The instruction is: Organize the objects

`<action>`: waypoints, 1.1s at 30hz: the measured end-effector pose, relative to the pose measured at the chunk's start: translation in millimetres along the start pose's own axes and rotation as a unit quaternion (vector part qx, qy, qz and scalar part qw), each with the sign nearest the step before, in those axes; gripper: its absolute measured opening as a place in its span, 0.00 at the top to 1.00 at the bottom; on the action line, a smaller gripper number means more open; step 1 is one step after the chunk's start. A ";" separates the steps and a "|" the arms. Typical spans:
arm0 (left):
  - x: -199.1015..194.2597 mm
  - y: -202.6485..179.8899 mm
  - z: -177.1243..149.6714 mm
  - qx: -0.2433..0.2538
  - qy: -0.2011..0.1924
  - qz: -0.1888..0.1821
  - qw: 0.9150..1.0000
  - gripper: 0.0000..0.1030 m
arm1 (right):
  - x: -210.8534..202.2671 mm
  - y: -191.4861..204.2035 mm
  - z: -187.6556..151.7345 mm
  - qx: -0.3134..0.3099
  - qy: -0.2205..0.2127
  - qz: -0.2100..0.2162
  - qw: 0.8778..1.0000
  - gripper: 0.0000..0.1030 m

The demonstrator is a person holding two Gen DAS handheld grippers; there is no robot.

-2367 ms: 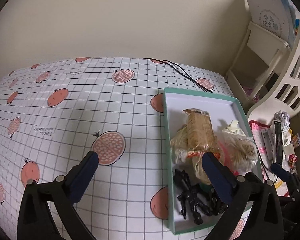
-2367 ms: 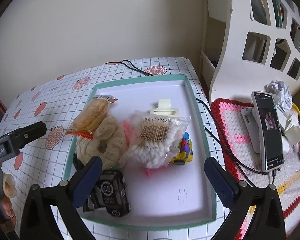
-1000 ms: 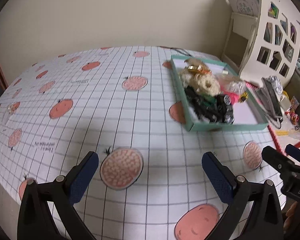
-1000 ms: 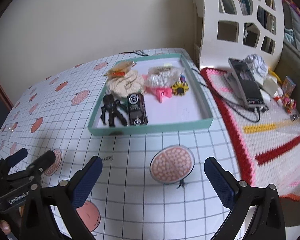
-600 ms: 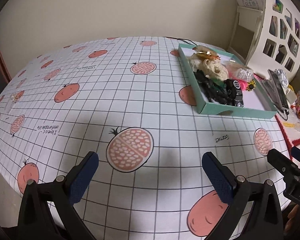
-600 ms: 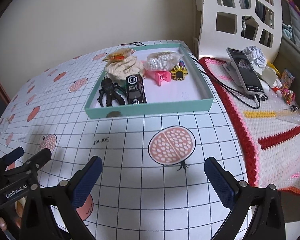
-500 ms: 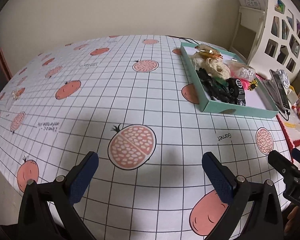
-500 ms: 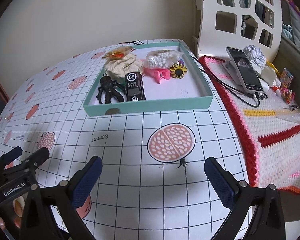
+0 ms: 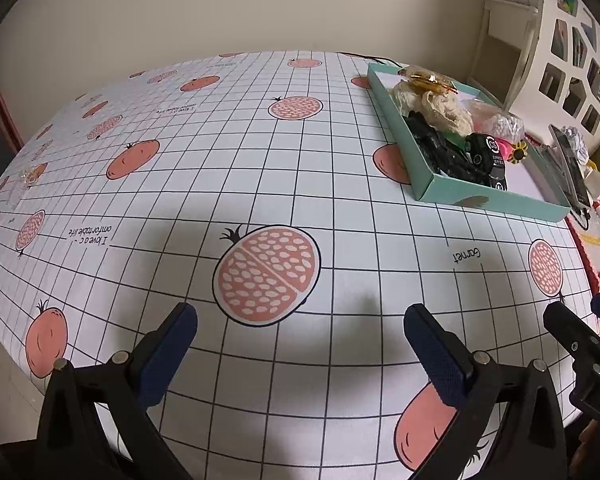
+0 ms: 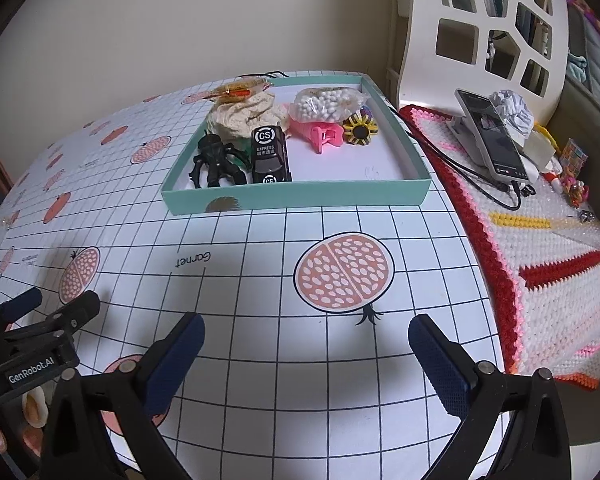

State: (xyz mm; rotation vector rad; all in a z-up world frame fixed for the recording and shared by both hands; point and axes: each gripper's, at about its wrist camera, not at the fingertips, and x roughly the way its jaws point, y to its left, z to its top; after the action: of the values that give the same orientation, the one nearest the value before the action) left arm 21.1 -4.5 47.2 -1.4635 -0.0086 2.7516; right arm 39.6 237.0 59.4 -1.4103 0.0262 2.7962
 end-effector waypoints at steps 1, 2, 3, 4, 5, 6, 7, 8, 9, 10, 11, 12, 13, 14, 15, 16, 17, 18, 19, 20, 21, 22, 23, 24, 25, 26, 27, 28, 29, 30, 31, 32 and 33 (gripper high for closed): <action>0.2 -0.2 -0.2 0.000 0.000 0.001 1.000 0.00 | 0.4 0.1 -0.1 -0.001 0.000 -0.001 1.000 0.00; 0.6 0.0 -0.5 0.001 0.000 0.001 1.000 0.00 | 1.1 0.2 -0.1 -0.001 0.001 -0.001 1.000 0.00; 1.2 -0.2 -0.9 0.001 0.001 0.002 1.000 0.00 | 1.6 0.1 -0.5 -0.001 0.002 -0.002 1.000 0.00; 2.2 0.4 -1.1 0.002 0.002 0.003 1.000 0.00 | 2.9 -0.3 -0.6 -0.001 0.004 -0.003 1.000 0.00; 2.7 0.4 -1.4 0.002 0.003 0.004 1.000 0.00 | 4.1 -0.9 -0.6 0.001 0.005 -0.003 1.000 0.00; 3.3 0.4 -2.0 0.001 0.004 0.004 1.000 0.00 | 4.7 -1.6 -0.7 0.002 0.006 -0.004 1.000 0.00; 3.7 0.7 -2.4 0.001 0.004 0.005 1.000 0.00 | 5.9 -2.4 -0.5 0.003 0.007 -0.003 1.000 0.00; 4.4 0.9 -2.7 0.001 0.005 0.005 1.000 0.00 | 7.3 -3.3 -0.2 0.005 0.009 -0.003 1.000 0.00; 5.4 0.9 -2.6 0.001 0.006 0.005 1.000 0.00 | 8.5 -4.1 -0.3 0.006 0.010 -0.004 1.000 0.00; 6.3 1.1 -2.9 0.001 0.008 0.005 1.000 0.00 | 10.4 -4.9 -0.1 0.008 0.012 -0.006 1.000 0.00; 7.1 1.3 -3.0 0.001 0.008 0.006 1.000 0.00 | 12.0 -5.9 0.0 0.009 0.015 -0.008 1.000 0.00; 8.0 1.3 -3.3 0.000 0.009 0.007 1.000 0.00 | 13.7 -6.4 0.2 0.011 0.018 -0.010 1.000 0.00; 9.3 1.7 -3.7 0.000 0.010 0.011 1.000 0.00 | 15.2 -7.5 0.0 0.013 0.020 -0.011 1.000 0.00; 10.0 2.1 -3.8 0.000 0.011 0.013 1.000 0.00 | 16.3 -8.6 -0.4 0.015 0.022 -0.012 1.000 0.00; 10.8 2.6 -4.0 0.000 0.011 0.014 1.000 0.00 | 17.1 -9.6 -0.5 0.017 0.023 -0.013 1.000 0.00; 11.4 3.4 -4.3 -0.001 0.011 0.014 1.000 0.00 | 17.3 -10.4 -0.8 0.019 0.024 -0.013 0.999 0.00; 11.6 3.6 -4.5 -0.002 0.010 0.013 1.000 0.00 | 17.5 -10.8 -0.9 0.020 0.025 -0.013 0.999 0.00; 11.8 4.0 -4.5 -0.002 0.010 0.013 1.000 0.00 | 17.6 -11.0 -1.0 0.022 0.025 -0.013 0.999 0.00; 12.2 4.5 -4.1 -0.002 0.010 0.013 1.000 0.00 | 17.4 -11.1 -1.2 0.022 0.025 -0.013 0.999 0.00; 12.6 4.6 -4.1 -0.002 0.009 0.015 1.000 0.00 | 16.9 -11.3 -1.5 0.023 0.025 -0.013 0.999 0.00; 12.4 3.7 -4.4 -0.001 0.009 0.016 1.000 0.00 | 16.9 -11.3 -1.6 0.023 0.025 -0.013 0.999 0.00; 12.6 3.4 -4.5 -0.001 0.010 0.017 1.000 0.00 | 16.8 -11.3 -1.5 0.023 0.025 -0.013 0.999 0.00; 12.9 3.2 -4.5 -0.001 0.010 0.017 1.000 0.00 | 16.9 -11.5 -1.3 0.023 0.025 -0.012 0.999 0.00; 13.4 3.0 -4.4 0.000 0.011 0.017 1.000 0.00 | 17.0 -11.7 -1.1 0.023 0.025 -0.012 0.999 0.00; 13.5 3.0 -4.5 0.001 0.011 0.017 1.000 0.00 | 17.2 -12.0 -0.7 0.024 0.026 -0.012 0.999 0.00; 13.5 3.0 -4.5 0.002 0.011 0.018 1.000 0.00 | 17.3 -12.5 -0.7 0.025 0.026 -0.012 0.999 0.00; 13.0 2.6 -4.6 0.003 0.011 0.019 1.000 0.00 | 17.1 -13.2 -0.6 0.026 0.026 -0.012 0.999 0.00; 12.3 2.5 -4.8 0.003 0.009 0.022 1.000 0.00 | 17.0 -13.9 -0.4 0.028 0.026 -0.011 0.999 0.00; 11.4 3.1 -4.7 0.002 0.006 0.026 1.000 0.00 | 16.9 -14.4 0.0 0.029 0.026 -0.011 0.999 0.00; 10.5 3.7 -4.6 0.000 0.004 0.027 1.000 0.00 | 16.7 -14.6 0.0 0.030 0.026 -0.011 0.999 0.00; 10.4 5.1 -4.1 -0.003 0.004 0.026 1.000 0.00 | 16.5 -14.8 -0.1 0.031 0.026 -0.010 0.999 0.00; 10.5 6.2 -3.7 -0.005 0.004 0.026 1.000 0.00 | 16.3 -14.6 -0.2 0.031 0.026 -0.010 0.999 0.00; 10.4 7.0 -3.6 -0.007 0.005 0.025 1.000 0.00 | 16.8 -14.6 0.0 0.030 0.026 -0.010 0.999 0.00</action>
State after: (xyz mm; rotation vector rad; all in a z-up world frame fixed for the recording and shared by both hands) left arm 18.2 -11.2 36.5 -1.5006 0.0091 2.7889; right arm 29.8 251.6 45.7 -1.4612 0.0949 2.7178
